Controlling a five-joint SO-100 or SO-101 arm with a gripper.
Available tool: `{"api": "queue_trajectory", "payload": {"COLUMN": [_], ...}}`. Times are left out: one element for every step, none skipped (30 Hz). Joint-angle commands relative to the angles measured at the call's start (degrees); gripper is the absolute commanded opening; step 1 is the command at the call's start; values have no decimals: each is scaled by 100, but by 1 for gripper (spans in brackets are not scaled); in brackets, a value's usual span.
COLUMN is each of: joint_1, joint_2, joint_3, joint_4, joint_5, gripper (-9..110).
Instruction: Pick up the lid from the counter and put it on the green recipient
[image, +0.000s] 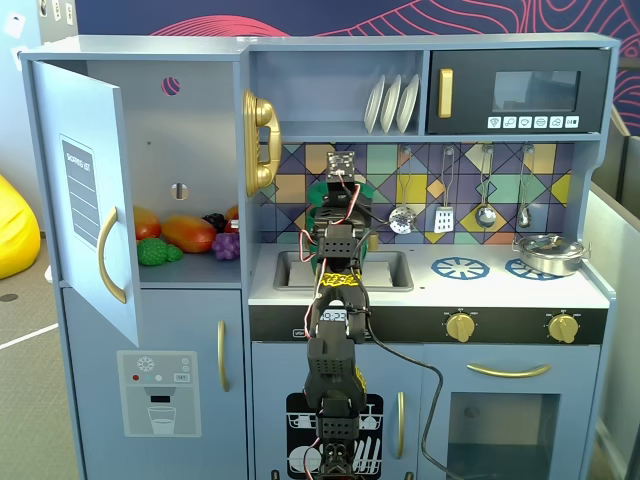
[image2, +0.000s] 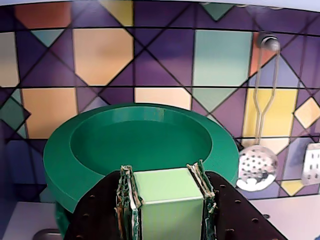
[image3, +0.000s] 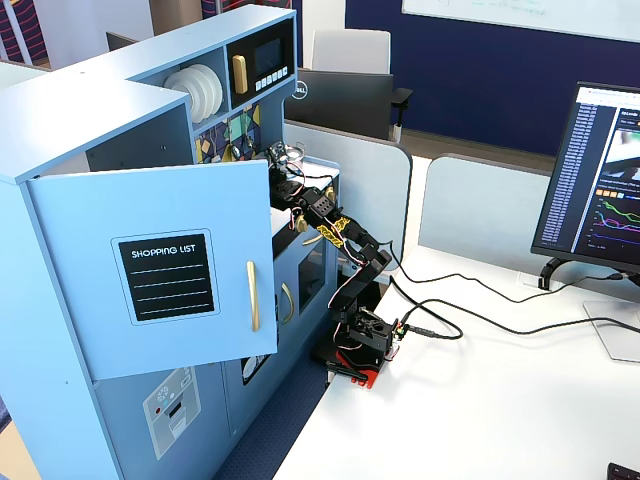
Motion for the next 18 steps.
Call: {"api": "queue_trajectory", "payload": {"joint_1": [-35, -35, -35, -35, -35, -18, 0, 9, 9, 18, 26, 26, 26, 26, 26, 26, 9, -9], "joint_2": [360, 378, 378, 387, 387, 387, 387, 387, 387, 378, 369, 352, 343, 343, 343, 343, 343, 334], "joint_3": [-53, 0, 53, 88, 132, 176, 211, 237, 264, 299, 316, 343, 360, 387, 404, 422, 439, 448], "joint_4": [0, 0, 0, 0, 0, -9, -18, -18, -18, -35, -53, -70, -70, -70, -70, -70, -70, -70], "joint_5": [-79, -97, -105, -114, -123, -123, -132, -141, -141, -141, -149, -149, -149, -149, -158, -167, -185, -185], "gripper": [0, 0, 0, 0, 0, 0, 0, 0, 0, 0, 0, 0, 0, 0, 0, 0, 0, 0]}}
